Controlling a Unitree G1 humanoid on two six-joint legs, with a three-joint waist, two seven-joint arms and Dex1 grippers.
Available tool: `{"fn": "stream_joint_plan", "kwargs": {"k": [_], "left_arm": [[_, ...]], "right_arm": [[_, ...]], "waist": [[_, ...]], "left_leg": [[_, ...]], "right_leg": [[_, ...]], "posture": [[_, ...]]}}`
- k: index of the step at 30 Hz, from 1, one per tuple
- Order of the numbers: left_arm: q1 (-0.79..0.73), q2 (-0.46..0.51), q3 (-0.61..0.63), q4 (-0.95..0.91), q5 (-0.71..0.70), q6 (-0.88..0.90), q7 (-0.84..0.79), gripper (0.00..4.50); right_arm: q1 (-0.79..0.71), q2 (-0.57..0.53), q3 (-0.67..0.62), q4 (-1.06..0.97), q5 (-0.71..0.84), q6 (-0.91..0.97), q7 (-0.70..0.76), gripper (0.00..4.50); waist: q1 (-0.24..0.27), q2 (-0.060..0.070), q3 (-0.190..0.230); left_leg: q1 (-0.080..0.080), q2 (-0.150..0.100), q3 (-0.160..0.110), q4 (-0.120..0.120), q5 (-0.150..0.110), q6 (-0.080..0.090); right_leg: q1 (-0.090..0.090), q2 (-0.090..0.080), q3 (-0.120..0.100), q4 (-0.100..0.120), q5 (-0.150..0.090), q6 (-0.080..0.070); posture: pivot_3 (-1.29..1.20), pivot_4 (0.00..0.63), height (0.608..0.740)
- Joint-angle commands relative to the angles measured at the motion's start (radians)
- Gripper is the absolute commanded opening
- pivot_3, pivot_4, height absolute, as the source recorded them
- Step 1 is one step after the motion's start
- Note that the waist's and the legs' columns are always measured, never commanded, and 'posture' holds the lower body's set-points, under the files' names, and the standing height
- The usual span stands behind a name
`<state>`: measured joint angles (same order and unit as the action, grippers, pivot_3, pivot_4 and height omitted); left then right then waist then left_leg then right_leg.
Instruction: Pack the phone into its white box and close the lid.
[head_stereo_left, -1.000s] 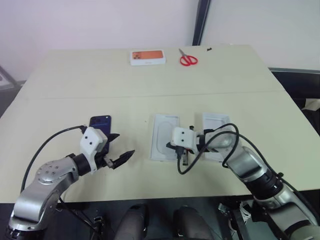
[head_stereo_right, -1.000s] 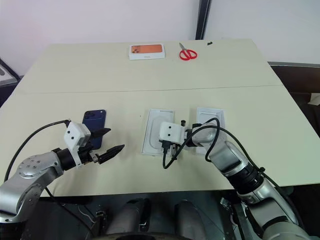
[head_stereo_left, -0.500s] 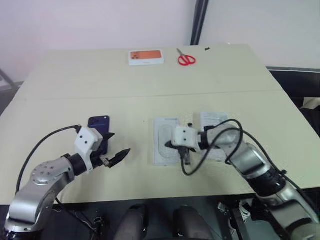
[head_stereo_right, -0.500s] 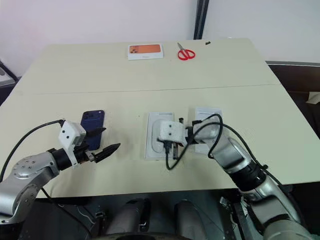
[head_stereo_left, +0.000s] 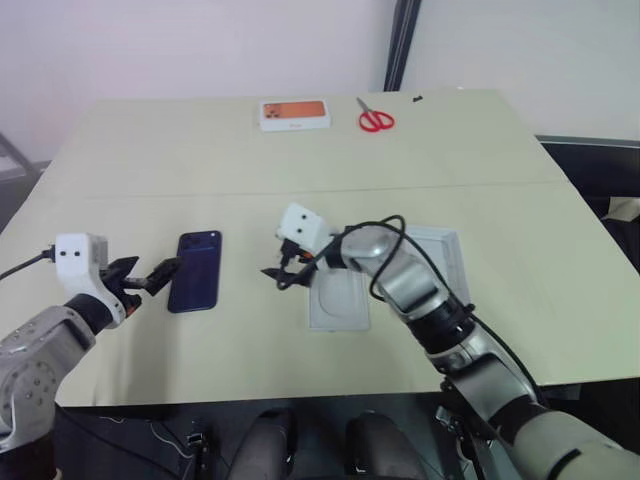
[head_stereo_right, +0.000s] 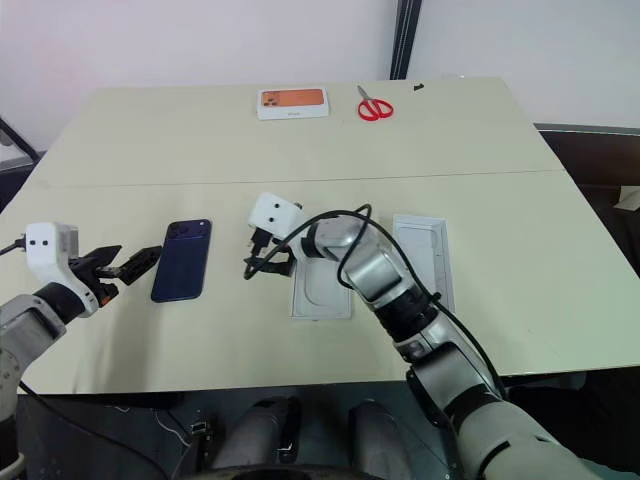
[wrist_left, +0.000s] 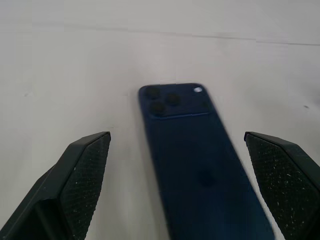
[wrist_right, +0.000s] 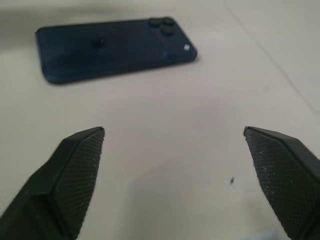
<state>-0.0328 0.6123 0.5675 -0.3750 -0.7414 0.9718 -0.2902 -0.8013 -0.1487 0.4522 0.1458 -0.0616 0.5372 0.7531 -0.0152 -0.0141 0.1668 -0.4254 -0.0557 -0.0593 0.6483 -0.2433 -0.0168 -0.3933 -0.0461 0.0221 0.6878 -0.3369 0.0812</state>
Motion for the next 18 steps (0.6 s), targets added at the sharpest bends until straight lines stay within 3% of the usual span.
{"fn": "stream_joint_plan", "kwargs": {"k": [1, 4, 7, 9, 14, 18], "left_arm": [[-0.029, 0.029, 0.026, 0.019, -0.014, 0.079, 0.044, 4.5], [-0.032, 0.031, 0.021, 0.02, -0.004, 0.075, 0.046, 4.5], [-0.037, 0.024, 0.025, 0.035, -0.011, 0.094, 0.059, 4.5], [-0.053, 0.011, 0.038, 0.056, -0.024, 0.109, 0.073, 4.5], [-0.098, 0.003, 0.038, 0.099, -0.027, 0.131, 0.094, 4.5], [-0.099, 0.005, 0.03, 0.082, -0.036, 0.137, 0.081, 4.5]], "right_arm": [[-0.027, 0.023, 0.013, 0.034, -0.026, -0.063, -0.026, 3.82], [-0.025, 0.018, 0.012, 0.032, -0.026, -0.078, -0.015, 2.56], [-0.011, 0.003, 0.009, 0.004, -0.017, -0.073, 0.008, 0.91], [-0.002, -0.002, 0.012, -0.003, -0.022, -0.07, 0.009, 0.05], [0.011, -0.03, 0.033, -0.007, -0.087, -0.095, -0.031, 0.05], [0.053, -0.128, -0.023, -0.149, -0.017, -0.082, 0.077, 0.05]], "waist": [[-0.001, -0.001, 0.0], [-0.001, -0.001, 0.0], [-0.004, -0.001, 0.0], [-0.004, -0.001, 0.0], [-0.003, -0.001, 0.0], [0.0, -0.001, 0.0]], "left_leg": [[0.0, 0.0, 0.0, 0.0, 0.0, -0.001], [0.0, 0.0, 0.0, 0.0, 0.001, -0.002], [0.0, 0.0, 0.0, -0.001, 0.001, -0.002], [0.0, 0.0, 0.0, -0.001, 0.001, -0.002], [0.0, 0.0, 0.0, 0.0, 0.001, -0.002], [0.0, 0.0, 0.0, 0.0, 0.001, -0.002]], "right_leg": [[0.0, 0.0, 0.0, 0.0, 0.0, 0.0], [0.0, 0.0, 0.0, 0.0, 0.0, 0.0], [0.0, 0.0, 0.0, 0.001, 0.0, 0.0], [0.0, 0.0, 0.0, 0.001, 0.0, 0.0], [0.0, 0.0, 0.0, 0.001, 0.0, 0.0], [0.0, 0.0, 0.0, 0.0, 0.0, 0.0]], "posture": [[0.0, 0.15, 0.74], [0.0, 0.15, 0.74], [0.0, 0.15, 0.74], [0.0, 0.15, 0.74], [0.0, 0.15, 0.74], [0.0, 0.15, 0.74]]}}
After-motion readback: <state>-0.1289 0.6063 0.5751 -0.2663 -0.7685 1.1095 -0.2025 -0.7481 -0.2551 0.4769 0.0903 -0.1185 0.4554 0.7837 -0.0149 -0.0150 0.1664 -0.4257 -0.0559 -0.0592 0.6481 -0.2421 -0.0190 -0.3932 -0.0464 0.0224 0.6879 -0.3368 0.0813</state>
